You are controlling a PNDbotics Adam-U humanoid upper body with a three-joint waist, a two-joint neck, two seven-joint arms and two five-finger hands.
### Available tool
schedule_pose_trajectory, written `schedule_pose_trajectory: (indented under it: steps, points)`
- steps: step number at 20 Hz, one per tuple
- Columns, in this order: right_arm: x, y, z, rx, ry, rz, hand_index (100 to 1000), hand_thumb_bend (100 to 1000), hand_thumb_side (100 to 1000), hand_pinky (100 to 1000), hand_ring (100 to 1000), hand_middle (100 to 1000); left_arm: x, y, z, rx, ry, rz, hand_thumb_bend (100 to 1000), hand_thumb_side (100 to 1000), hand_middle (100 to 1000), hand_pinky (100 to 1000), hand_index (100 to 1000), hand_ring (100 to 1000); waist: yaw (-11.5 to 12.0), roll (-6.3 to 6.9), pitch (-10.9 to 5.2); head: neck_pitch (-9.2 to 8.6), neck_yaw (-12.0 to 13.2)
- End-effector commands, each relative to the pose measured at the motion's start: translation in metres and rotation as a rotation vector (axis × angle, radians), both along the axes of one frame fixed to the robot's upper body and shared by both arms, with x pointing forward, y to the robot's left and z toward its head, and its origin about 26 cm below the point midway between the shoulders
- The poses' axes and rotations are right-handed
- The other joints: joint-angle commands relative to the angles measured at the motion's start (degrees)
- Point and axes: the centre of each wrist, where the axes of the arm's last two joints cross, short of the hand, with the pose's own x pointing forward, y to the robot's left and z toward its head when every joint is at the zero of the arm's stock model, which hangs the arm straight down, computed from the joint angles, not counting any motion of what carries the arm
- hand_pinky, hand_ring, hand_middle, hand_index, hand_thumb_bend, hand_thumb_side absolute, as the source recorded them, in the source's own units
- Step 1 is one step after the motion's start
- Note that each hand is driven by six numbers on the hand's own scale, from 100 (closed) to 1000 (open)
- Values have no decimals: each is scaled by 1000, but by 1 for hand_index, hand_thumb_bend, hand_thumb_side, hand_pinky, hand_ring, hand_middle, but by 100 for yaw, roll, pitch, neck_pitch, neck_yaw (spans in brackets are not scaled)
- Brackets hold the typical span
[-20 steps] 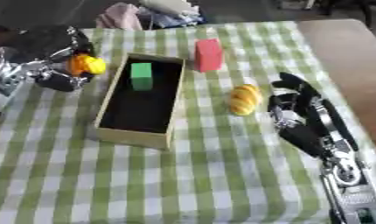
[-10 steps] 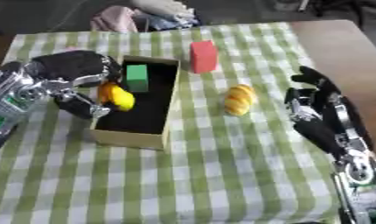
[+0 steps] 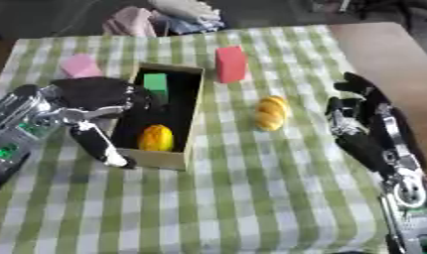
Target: Pick up objects on the table and place them in the box.
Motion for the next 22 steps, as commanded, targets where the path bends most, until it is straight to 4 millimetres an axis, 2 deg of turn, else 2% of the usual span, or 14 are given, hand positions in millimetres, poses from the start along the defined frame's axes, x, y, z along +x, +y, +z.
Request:
schedule_pose_trajectory:
  steps: [1,4,8,10,15,19,22]
  points:
    - [0,-4,8,-15,-30,-13,922,100,442,671,695,792,-7,20,35,-38,-113,69,527,405,819,838,874,829,20,10,-159,26,-25]
    - [-1,-4,8,-15,-28,-16,923,100,442,671,694,792,-8,41,56,-153,-216,182,506,394,802,827,860,813,38,4,-160,26,-47]
    - [-1,-4,6,-15,-21,-11,923,100,440,671,694,792,16,76,61,-244,-291,438,524,388,783,810,847,785,45,-1,-172,26,-60]
    - [-1,-3,6,-17,-18,-2,923,100,438,671,694,792,36,94,51,-255,-290,584,543,417,787,807,851,782,41,-6,-176,26,-50]
    - [-1,2,4,-16,-8,24,923,100,435,671,694,792,78,125,17,-289,-236,854,562,424,788,803,855,777,-13,-26,-178,26,-1]
    - [0,4,3,-16,-4,39,923,100,433,671,694,792,94,140,-6,-314,-195,950,581,427,786,802,855,774,-94,-27,-166,26,39]
    - [0,4,3,-15,-3,44,923,100,431,670,694,792,97,143,-13,-337,-177,960,591,437,789,805,859,776,-130,-28,-150,26,36]
